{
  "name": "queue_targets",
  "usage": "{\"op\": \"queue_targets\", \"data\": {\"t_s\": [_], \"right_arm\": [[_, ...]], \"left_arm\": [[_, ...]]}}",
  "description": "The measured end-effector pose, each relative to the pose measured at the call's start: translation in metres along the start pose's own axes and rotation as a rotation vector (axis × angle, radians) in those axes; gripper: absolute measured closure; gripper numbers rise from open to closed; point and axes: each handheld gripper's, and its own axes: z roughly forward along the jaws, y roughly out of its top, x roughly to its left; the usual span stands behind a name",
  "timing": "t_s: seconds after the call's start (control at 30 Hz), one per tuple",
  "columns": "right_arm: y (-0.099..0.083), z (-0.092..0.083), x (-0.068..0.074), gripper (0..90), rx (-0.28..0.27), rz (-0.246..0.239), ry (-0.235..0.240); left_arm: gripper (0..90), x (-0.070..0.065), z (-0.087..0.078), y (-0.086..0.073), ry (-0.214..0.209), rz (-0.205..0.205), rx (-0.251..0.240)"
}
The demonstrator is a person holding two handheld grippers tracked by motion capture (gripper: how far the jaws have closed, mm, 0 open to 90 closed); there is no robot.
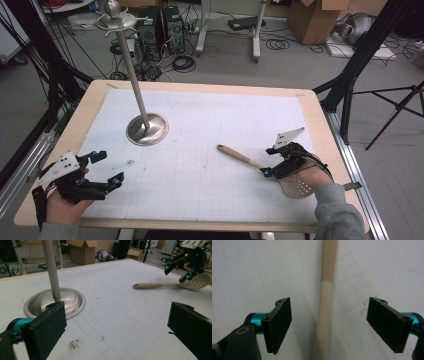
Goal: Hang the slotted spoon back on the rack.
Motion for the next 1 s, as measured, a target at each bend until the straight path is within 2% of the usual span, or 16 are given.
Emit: {"op": "queue_targets", "data": {"t_s": [0.03, 0.37, 0.53, 0.77, 0.83, 0.93, 1.0], "right_arm": [[-0.001, 0.0, 0.0, 23.2, 0.02, 0.015, 0.001], [-0.005, 0.006, -0.001, 33.6, 0.116, 0.021, 0.016], [-0.006, 0.007, -0.001, 38.3, 0.12, 0.026, 0.017], [-0.008, 0.009, -0.001, 45.8, 0.162, 0.017, 0.005], [-0.009, 0.01, 0.0, 51.9, 0.185, 0.028, 0.0], [-0.009, 0.01, 0.0, 55.9, 0.201, 0.027, -0.004], [-0.009, 0.011, 0.0, 60.8, 0.198, 0.022, -0.012]], "left_arm": [[2.5, 0.0, 0.0, 0.0, -0.002, 0.003, 0.003], [2.5, 0.001, 0.001, -0.001, 0.0, -0.003, 0.007], [2.5, 0.002, 0.001, -0.002, 0.0, -0.002, 0.008], [2.5, 0.003, 0.002, -0.001, 0.0, -0.001, 0.008], [2.5, 0.002, 0.003, -0.001, -0.001, -0.003, 0.007], [2.5, 0.002, 0.003, -0.001, -0.003, 0.0, 0.009], [2.5, 0.002, 0.003, -0.001, -0.003, 0.0, 0.008]]}}
